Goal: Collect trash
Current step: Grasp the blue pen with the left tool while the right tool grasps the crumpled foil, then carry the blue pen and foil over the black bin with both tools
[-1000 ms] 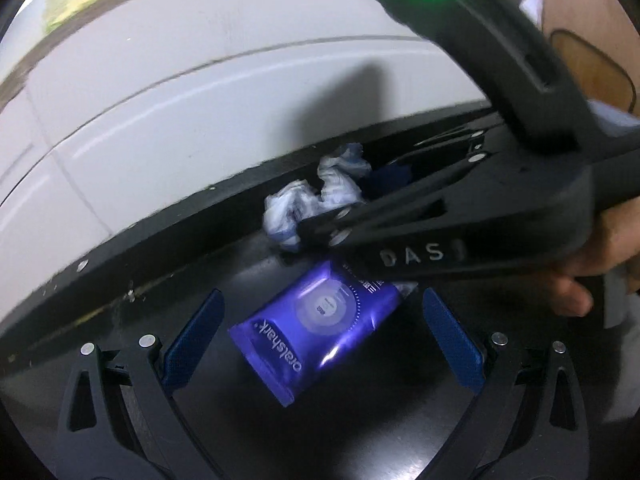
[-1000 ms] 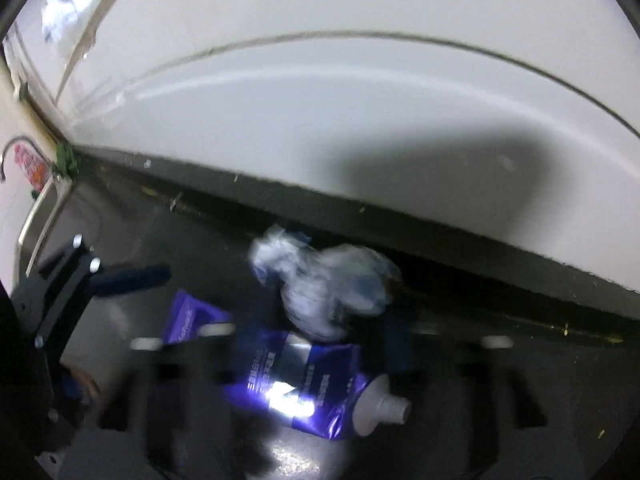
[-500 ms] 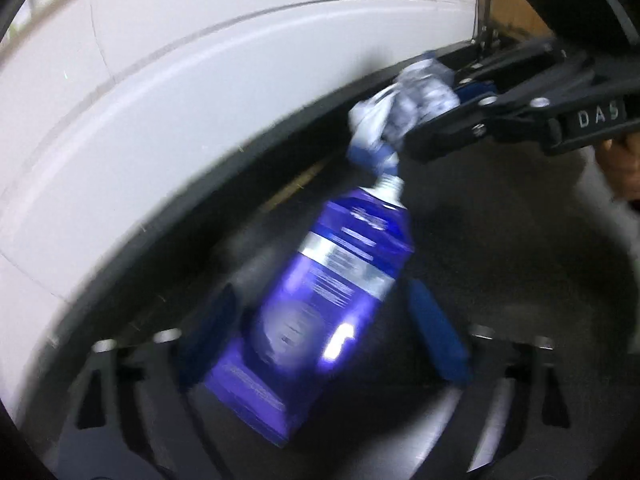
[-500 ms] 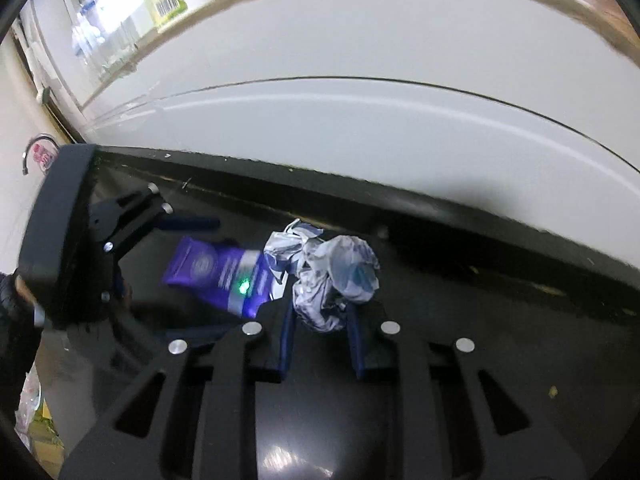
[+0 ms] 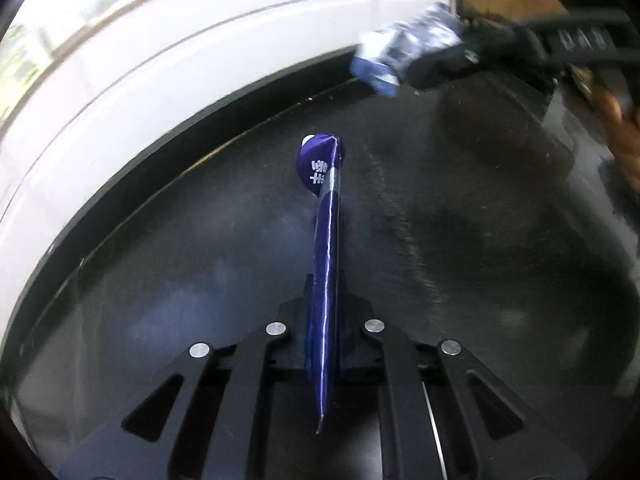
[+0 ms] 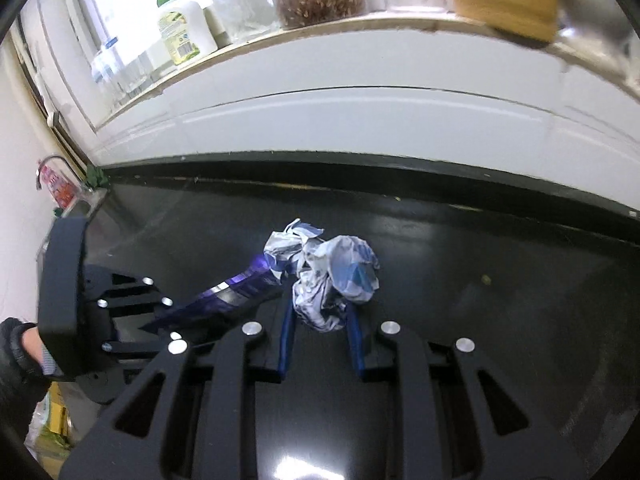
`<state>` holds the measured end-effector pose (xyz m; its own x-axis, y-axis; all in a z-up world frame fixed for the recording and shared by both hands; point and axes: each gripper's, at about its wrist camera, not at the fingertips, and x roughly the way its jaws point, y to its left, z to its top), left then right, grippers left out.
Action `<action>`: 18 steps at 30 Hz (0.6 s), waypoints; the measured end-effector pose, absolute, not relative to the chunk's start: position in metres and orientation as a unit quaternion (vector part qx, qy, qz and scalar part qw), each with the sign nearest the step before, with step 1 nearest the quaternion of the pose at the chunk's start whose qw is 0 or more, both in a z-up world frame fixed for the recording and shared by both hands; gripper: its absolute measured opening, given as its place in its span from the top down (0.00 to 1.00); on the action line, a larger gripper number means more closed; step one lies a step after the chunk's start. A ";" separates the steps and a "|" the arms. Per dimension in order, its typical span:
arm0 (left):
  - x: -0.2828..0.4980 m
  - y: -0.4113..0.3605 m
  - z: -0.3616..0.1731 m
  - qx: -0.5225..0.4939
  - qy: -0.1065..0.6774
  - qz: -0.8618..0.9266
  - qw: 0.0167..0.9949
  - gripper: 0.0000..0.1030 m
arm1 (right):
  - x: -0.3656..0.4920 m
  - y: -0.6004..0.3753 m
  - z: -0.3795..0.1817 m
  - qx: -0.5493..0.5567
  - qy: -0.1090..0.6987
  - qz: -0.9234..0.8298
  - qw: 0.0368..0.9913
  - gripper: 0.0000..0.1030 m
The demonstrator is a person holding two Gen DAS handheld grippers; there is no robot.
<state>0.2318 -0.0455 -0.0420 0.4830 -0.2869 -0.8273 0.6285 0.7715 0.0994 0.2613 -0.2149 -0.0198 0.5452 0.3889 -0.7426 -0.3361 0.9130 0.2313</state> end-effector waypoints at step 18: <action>0.071 -0.017 -0.001 0.075 0.440 -0.116 0.888 0.93 | 0.089 -0.200 -0.012 -0.008 0.405 0.181 0.896 0.78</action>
<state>0.0707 -0.0166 -0.0013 0.5867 -0.1399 -0.7976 0.2723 0.9617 0.0316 0.0888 -0.2000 -0.0119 0.6060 0.3179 -0.7292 -0.3312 0.9343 0.1320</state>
